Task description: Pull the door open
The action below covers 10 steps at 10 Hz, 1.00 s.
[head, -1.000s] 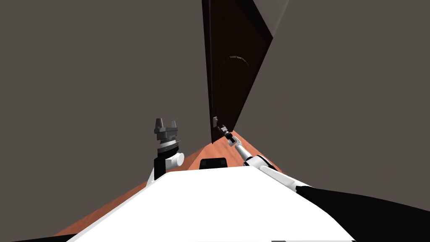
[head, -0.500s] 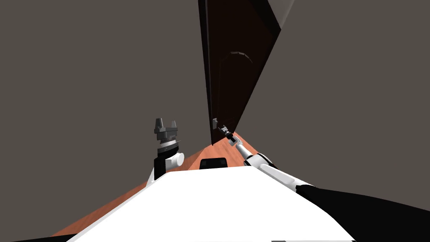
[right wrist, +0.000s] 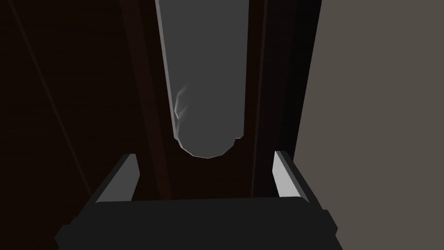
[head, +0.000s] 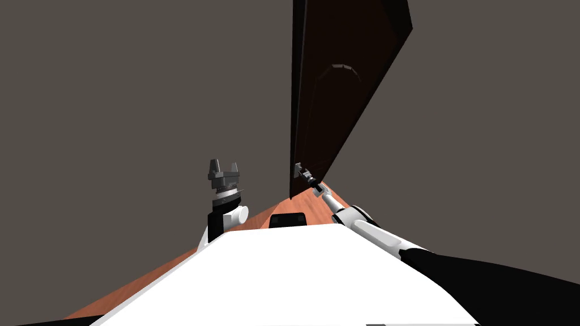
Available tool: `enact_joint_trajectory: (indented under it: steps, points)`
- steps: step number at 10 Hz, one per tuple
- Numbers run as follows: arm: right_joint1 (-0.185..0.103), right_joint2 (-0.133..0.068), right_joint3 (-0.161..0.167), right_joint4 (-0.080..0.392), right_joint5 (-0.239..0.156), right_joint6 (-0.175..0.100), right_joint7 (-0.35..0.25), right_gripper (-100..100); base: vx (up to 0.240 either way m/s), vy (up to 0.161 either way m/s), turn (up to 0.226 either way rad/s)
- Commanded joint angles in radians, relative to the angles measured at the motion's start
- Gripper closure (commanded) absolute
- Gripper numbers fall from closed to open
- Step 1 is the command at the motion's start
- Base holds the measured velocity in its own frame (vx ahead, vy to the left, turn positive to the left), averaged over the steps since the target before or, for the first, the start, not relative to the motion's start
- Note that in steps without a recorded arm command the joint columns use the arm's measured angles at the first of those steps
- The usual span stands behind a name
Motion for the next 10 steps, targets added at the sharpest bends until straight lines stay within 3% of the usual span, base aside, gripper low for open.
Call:
enact_joint_trajectory:
  steps: [1, 3, 4, 5, 10]
  points:
    - [0.011, -0.022, -0.004, -0.013, -0.009, 0.001, -0.012, -100, 0.164, 0.168, 0.09]
    - [0.016, -0.051, -0.014, -0.002, -0.024, -0.016, -0.021, -100, 0.163, 0.108, 0.1]
    - [0.01, -0.043, -0.011, 0.002, -0.02, -0.015, -0.018, -100, 0.065, 0.05, -0.001]
    - [0.01, -0.043, -0.011, 0.002, -0.02, -0.015, -0.018, 100, -0.016, -0.009, -0.019]
    - [0.01, -0.043, -0.011, 0.002, -0.02, -0.015, -0.018, 100, -0.01, -0.011, 0.006]
